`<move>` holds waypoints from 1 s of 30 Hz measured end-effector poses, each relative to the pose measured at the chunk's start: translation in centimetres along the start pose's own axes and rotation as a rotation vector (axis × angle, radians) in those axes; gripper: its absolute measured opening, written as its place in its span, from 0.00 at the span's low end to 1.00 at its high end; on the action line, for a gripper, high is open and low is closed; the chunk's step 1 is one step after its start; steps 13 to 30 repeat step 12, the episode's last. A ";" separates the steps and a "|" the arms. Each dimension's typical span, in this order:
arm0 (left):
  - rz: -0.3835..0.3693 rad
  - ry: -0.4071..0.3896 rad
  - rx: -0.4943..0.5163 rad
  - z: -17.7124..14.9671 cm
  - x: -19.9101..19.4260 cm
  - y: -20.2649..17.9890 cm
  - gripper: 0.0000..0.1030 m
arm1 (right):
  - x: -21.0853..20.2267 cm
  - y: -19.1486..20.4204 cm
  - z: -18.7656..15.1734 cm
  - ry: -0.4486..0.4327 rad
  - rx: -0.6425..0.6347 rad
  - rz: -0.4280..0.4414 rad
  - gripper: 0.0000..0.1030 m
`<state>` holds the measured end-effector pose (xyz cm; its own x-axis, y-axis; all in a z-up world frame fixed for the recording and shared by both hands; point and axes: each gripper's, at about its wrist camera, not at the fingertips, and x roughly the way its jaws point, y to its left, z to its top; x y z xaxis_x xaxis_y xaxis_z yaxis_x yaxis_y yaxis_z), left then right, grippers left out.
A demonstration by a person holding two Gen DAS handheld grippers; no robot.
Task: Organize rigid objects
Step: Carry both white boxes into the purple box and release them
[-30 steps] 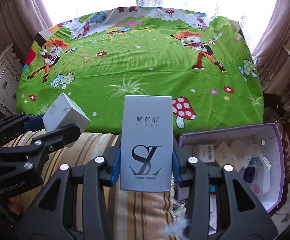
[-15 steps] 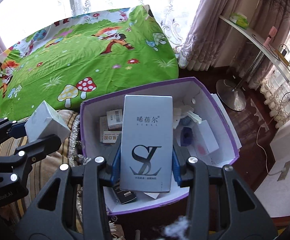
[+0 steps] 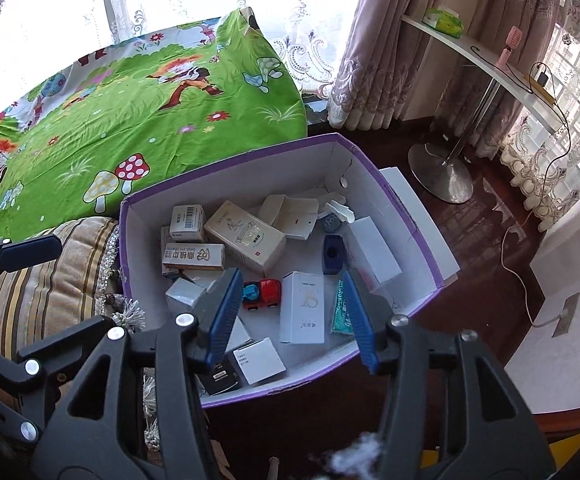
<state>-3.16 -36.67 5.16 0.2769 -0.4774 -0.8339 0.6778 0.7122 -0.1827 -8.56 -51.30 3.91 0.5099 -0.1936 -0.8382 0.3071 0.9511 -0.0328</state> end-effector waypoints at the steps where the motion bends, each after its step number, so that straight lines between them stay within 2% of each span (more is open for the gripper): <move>1: 0.007 0.004 0.002 0.0 0.0 -0.1 0.94 | 0.0 0.0 0.0 0.001 -0.001 -0.001 0.54; 5: 0.001 0.008 -0.010 -0.1 0.1 -0.1 0.99 | 0.1 -0.1 -0.1 0.005 0.000 0.001 0.54; 9: 0.027 -0.014 0.012 -0.3 -0.2 -0.4 1.00 | 0.2 -0.2 -0.2 0.011 0.002 0.003 0.54; 30: 0.023 -0.017 0.021 -0.1 -0.2 -0.6 1.00 | 0.2 -0.3 -0.2 0.010 0.002 0.005 0.54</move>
